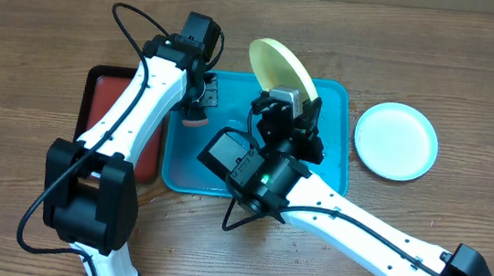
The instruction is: Clean dirty plates on tray and stack at the side
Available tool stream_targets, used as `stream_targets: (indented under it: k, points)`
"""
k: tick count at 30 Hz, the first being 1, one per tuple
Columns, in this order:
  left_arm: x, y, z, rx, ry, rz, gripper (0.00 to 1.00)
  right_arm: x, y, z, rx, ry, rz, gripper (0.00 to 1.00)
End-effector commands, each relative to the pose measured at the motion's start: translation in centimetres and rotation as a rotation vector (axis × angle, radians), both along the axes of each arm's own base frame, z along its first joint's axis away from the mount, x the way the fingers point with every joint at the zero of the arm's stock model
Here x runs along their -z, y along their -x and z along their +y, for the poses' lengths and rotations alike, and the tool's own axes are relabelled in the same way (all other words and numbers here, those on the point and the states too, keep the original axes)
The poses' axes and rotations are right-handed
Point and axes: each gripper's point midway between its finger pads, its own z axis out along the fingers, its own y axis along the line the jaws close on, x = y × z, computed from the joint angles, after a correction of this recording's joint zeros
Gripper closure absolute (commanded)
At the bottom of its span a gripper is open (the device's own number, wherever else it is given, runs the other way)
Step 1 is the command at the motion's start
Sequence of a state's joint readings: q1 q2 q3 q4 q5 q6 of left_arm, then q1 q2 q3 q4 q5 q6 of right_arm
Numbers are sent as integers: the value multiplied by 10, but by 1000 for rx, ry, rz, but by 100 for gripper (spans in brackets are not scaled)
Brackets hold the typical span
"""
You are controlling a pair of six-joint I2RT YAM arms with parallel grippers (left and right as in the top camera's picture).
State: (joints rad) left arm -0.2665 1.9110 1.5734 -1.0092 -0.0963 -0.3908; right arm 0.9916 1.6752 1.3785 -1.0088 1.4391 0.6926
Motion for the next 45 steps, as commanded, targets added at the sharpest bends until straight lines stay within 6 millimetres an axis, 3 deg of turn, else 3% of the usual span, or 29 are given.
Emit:
stream_targets:
  k: [1, 5, 9, 14, 17, 20, 24, 27, 31, 38, 45]
  points:
    - [-14, -3, -3, -15, 25, -35, 96, 31, -11, 1, -31, -235, 184, 96]
    - [-14, -3, -3, -15, 26, -35, 96, 95, -18, 12, -69, -528, 499, 96]
    - [-14, -3, -3, -15, 25, -35, 96, 145, -16, 22, -79, -747, 733, 96]
    - [-14, -3, -3, -15, 25, -34, 96, 201, -4, 32, -47, -865, 951, 96]
    - [-13, -2, -3, -11, 24, -32, 96, 225, 6, 38, -28, -877, 1038, 96]
    - [-13, -2, -2, -11, 24, -32, 96, 237, 12, 42, -20, -882, 1085, 96]
    - [-13, -2, -2, -11, 23, -29, 96, 238, 6, 42, -94, -838, 1099, 75]
    - [-13, -2, -2, -11, 23, -31, 96, 235, -10, 44, -255, -746, 1095, 49]
    - [-14, -3, -3, -11, 25, -35, 96, 228, -37, 49, -458, -628, 1044, 36]
    - [-13, -2, -3, -10, 24, -33, 96, 229, -80, 55, -587, -573, 917, 34]
    - [-13, -2, -2, -10, 23, -33, 96, 250, -81, 57, -592, -601, 953, 38]
